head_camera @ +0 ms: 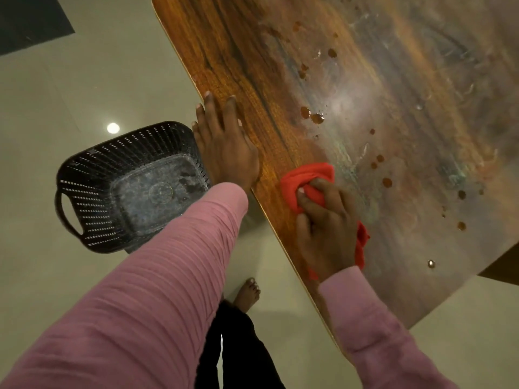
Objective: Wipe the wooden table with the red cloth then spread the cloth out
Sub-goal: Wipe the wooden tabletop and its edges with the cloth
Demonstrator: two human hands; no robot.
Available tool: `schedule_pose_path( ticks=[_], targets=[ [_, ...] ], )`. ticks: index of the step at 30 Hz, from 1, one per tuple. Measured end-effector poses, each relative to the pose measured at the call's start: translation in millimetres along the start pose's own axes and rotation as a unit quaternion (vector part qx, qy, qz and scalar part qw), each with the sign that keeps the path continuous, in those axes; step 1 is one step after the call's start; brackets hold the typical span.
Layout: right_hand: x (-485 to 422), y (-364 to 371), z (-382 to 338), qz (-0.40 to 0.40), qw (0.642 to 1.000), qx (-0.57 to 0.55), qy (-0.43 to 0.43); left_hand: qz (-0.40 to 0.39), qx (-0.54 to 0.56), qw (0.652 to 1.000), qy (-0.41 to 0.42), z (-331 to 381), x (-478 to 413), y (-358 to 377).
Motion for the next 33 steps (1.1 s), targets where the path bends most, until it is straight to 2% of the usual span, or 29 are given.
schedule_pose_path(
  ticks=[5,13,20,25,28,30,33],
  targets=[
    [43,9,-8,-0.073,0.991,-0.016,-0.108,-0.008,-0.006,1.000,0.004,1,1,0],
    [10,-3,17,0.009,1.000,-0.002,0.015,-0.010,0.016,1.000,-0.025,6,6,-3],
    [15,-5,16,0.012,1.000,-0.006,-0.001,-0.007,0.081,0.992,-0.093,15,53,5],
    [35,-2,13,-0.034,0.996,-0.021,-0.077,-0.001,0.076,0.994,-0.072,15,49,5],
    [32,-4,22,-0.053,0.993,0.018,-0.106,-0.007,0.070,0.995,-0.069,16,49,4],
    [15,-10,35,-0.028,0.997,0.046,-0.056,-0.009,0.064,0.996,-0.069,15,49,5],
    [4,-16,44,0.000,0.999,0.025,0.035,-0.006,0.058,0.996,-0.073,15,50,5]
  ],
)
Point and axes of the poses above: each hand's wrist, its own x-axis away from the middle knuckle, its own y-axis out of the palm, z = x × y, the point moved 5 cm from there along -x, towards the middle knuckle, and after that the axes turned 13 degrees about y, right-handed, at the moved point
